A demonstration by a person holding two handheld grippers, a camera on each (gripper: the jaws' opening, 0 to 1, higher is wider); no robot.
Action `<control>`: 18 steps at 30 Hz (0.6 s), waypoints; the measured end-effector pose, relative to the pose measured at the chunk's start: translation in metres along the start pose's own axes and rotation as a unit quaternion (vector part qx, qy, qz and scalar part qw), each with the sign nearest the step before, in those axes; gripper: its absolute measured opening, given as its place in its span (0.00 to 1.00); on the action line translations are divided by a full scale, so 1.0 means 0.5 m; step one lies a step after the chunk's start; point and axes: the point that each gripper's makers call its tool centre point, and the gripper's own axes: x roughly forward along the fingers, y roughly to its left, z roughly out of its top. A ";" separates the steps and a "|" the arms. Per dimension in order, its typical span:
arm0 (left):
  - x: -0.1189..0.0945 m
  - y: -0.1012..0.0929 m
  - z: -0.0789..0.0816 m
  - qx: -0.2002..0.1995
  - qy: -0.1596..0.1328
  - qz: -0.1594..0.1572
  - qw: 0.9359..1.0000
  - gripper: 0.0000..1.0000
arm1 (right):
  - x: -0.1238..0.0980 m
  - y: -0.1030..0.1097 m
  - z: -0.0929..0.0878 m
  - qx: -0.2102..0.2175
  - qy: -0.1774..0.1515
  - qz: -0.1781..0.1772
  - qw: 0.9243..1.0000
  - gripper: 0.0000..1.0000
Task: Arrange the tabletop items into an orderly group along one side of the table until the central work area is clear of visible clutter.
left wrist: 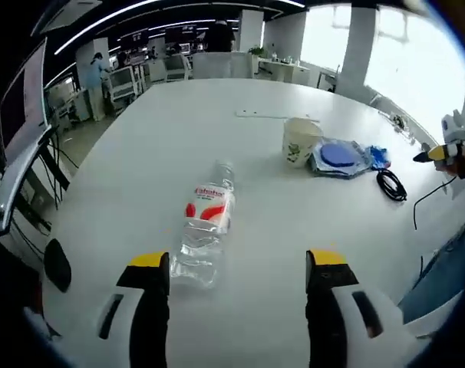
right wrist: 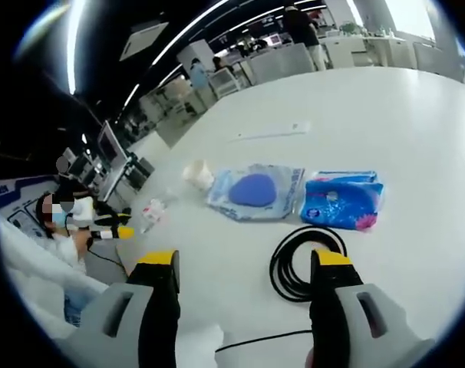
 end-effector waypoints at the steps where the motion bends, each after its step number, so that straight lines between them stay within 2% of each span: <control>1: 0.000 -0.003 0.007 0.000 -0.002 -0.002 1.000 0.73 | 0.000 -0.001 -0.001 0.001 0.001 0.000 1.000 0.68; 4: 0.012 -0.005 0.029 0.016 0.002 -0.007 1.000 0.74 | 0.000 -0.003 -0.004 0.007 0.000 -0.002 1.000 0.68; 8: 0.033 -0.010 0.044 0.044 0.018 -0.015 0.999 0.75 | 0.000 -0.010 -0.007 0.013 0.001 -0.003 1.000 0.68; 18: 0.080 -0.007 0.050 0.063 0.051 -0.028 0.996 0.76 | -0.003 -0.024 -0.007 0.022 0.003 -0.011 1.000 0.66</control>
